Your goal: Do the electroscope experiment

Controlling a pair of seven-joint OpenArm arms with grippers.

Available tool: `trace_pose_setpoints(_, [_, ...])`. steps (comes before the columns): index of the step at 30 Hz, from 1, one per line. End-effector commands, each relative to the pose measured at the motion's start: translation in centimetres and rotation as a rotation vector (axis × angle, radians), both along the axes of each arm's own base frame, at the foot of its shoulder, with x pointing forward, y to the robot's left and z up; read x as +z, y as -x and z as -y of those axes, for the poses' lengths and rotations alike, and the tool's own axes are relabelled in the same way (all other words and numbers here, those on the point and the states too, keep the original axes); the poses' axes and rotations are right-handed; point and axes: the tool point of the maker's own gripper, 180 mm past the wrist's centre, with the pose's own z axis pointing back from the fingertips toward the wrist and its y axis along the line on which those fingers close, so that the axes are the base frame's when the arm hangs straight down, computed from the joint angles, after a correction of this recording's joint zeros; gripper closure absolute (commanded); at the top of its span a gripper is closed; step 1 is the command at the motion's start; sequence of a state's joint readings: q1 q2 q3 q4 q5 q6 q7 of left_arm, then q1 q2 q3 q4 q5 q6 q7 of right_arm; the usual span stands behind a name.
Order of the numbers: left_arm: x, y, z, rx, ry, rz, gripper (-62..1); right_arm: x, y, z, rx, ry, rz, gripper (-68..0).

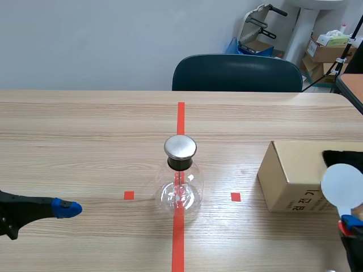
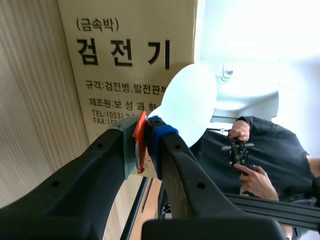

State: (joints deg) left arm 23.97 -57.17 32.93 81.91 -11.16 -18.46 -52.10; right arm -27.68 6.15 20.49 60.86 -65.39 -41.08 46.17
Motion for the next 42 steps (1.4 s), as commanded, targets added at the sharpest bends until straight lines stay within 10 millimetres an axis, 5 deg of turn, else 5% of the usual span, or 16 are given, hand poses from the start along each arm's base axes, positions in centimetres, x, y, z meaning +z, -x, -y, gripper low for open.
trace_pose_setpoints(1, [0.8, -0.3, 0.3, 0.002, 0.032, 0.015, -58.7, 0.1, 0.0, 1.9, -0.074, 0.024, -0.007, -1.8])
trace_pose_setpoints(6, [0.8, -0.3, 0.3, 0.003, 0.032, 0.015, -58.7, 0.2, 0.0, 5.5, -0.269, 0.065, -0.002, -1.8])
trace_pose_setpoints(13, [0.8, -0.3, 0.3, 0.003, 0.032, 0.015, -58.7, 0.1, 0.0, 1.0, -0.026, 0.017, -0.005, -1.8])
trace_pose_setpoints(20, [0.8, -0.3, 0.3, 0.003, 0.032, 0.015, -58.7, 0.3, -0.2, 5.1, -0.246, 0.058, 0.003, -1.8])
trace_pose_setpoints(28, [0.8, -0.3, 0.3, 0.003, 0.032, 0.015, -58.7, 0.2, -0.2, 2.3, -0.096, 0.029, -0.002, -1.8])
trace_pose_setpoints(42, [0.8, -0.3, 0.3, 0.002, 0.031, 0.015, -58.7, 0.2, -0.3, 2.4, -0.097, 0.030, 0.001, -1.8])
